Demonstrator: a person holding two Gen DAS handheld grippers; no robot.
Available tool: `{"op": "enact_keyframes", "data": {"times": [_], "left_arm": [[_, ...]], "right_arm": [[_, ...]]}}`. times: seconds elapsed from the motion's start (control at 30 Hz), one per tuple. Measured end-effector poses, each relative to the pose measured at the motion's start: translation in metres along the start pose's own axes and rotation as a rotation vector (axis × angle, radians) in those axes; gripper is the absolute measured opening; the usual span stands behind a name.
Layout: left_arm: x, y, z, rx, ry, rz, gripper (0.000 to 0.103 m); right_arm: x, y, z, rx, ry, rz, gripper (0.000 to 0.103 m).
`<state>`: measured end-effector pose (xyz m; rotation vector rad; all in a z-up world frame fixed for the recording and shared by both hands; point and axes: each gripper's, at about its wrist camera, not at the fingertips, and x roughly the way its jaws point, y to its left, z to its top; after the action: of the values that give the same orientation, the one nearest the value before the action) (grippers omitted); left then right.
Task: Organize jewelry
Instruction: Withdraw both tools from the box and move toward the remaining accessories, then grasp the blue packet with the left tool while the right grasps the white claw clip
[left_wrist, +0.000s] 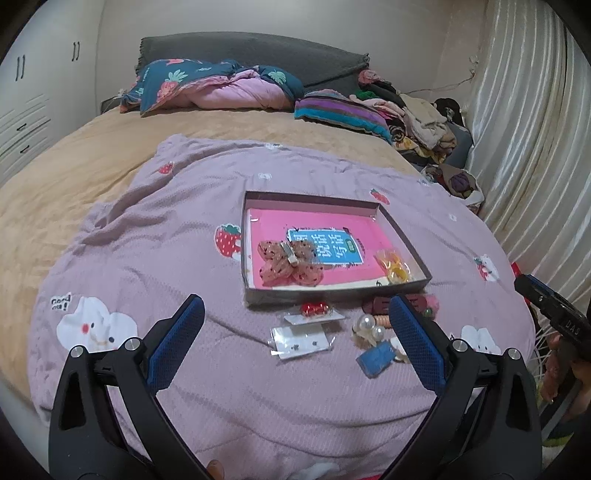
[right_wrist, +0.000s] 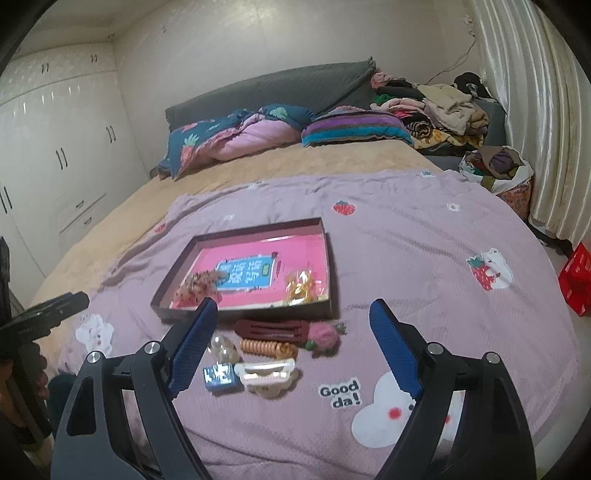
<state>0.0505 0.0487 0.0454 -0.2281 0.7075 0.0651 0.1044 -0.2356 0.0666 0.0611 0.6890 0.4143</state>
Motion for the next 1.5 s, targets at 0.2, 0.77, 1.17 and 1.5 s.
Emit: {"op": "enact_keyframes", "data": {"times": [0.2,0.77,1.17,1.5], "left_arm": [[0.003,-0.001,-0.016,0.013,0.031,-0.007,0.093],[0.032,-0.03,-0.067,0.127,0.15,-0.047,0.093],[0.077,-0.067,-0.085,0.267,0.211,-0.082,0.093],[0.127,-0.089,-0.089,0.337,0.27,-0.091,0.085]], "right_arm": [[0.002,0.003,-0.014,-0.027,0.032,-0.006,0.083],[0.026,0.0,-0.049,-0.051,0.146,-0.016,0.083],[0.055,-0.017,-0.065,0.003,0.233,-0.025,0.083],[0.074,-0.027,-0.068,0.029,0.281,0.007,0.083]]}}
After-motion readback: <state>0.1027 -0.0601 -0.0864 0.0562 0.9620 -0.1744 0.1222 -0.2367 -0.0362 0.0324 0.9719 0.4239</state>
